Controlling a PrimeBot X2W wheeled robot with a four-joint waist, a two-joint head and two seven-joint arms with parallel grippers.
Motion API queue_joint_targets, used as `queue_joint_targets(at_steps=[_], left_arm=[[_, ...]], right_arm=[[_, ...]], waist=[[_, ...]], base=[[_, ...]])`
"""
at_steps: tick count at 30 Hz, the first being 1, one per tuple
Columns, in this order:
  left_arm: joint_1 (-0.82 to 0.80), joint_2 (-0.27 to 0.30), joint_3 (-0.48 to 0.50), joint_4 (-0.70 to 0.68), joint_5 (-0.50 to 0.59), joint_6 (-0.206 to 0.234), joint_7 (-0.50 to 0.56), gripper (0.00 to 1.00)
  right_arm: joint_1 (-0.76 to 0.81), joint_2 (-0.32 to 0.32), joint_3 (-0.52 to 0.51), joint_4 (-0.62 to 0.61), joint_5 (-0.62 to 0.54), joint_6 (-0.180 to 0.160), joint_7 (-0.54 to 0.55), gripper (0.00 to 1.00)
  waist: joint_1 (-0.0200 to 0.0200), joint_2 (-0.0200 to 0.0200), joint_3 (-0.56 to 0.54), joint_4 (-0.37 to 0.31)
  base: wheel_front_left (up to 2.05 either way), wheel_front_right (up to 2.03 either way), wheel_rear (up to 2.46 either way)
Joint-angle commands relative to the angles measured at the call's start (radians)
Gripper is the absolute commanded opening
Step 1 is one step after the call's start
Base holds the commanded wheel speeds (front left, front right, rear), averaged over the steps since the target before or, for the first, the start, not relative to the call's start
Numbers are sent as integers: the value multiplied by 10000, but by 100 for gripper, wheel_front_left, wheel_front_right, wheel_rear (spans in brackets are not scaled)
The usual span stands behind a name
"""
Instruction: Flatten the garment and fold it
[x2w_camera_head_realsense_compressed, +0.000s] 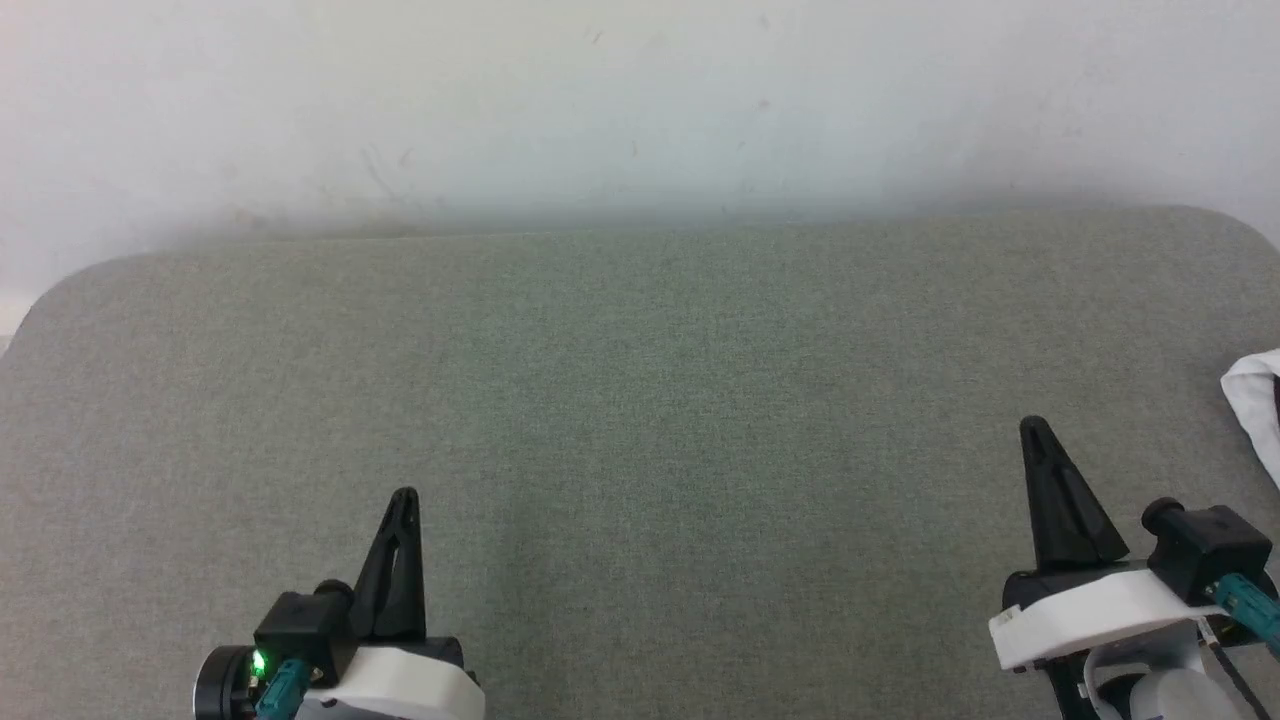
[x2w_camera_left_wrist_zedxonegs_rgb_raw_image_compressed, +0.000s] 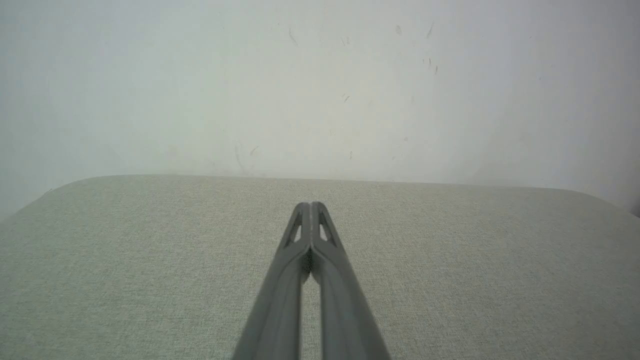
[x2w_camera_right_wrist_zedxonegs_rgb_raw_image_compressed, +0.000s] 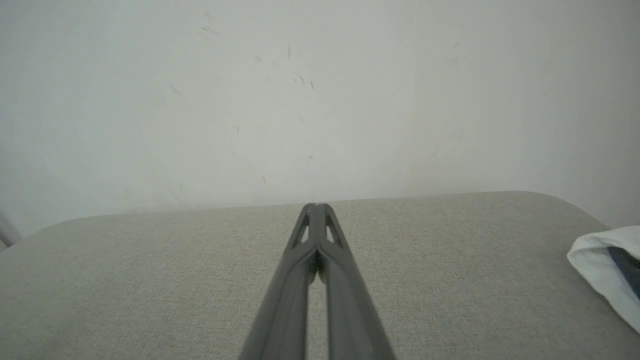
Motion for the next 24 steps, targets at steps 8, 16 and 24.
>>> queue_joint_targets(at_steps=[8, 16, 24], left_arm=[[-55, -5, 54, -72, 112, -18, 194, 0], [-91, -9, 94, -120, 197, -30, 360, 0], [-127, -12, 133, -169, 282, -42, 526, 0]], right_arm=[[16, 7, 23, -89, -183, -2, 144, 0], [27, 12, 40, -150, -312, -3, 279, 0], [38, 17, 56, -211, -441, -5, 413, 0]], waist=[[0, 0, -21, 8], [0, 0, -41, 16], [0, 0, -62, 24]], base=[[0, 0, 0], [0, 0, 0], [0, 0, 0]])
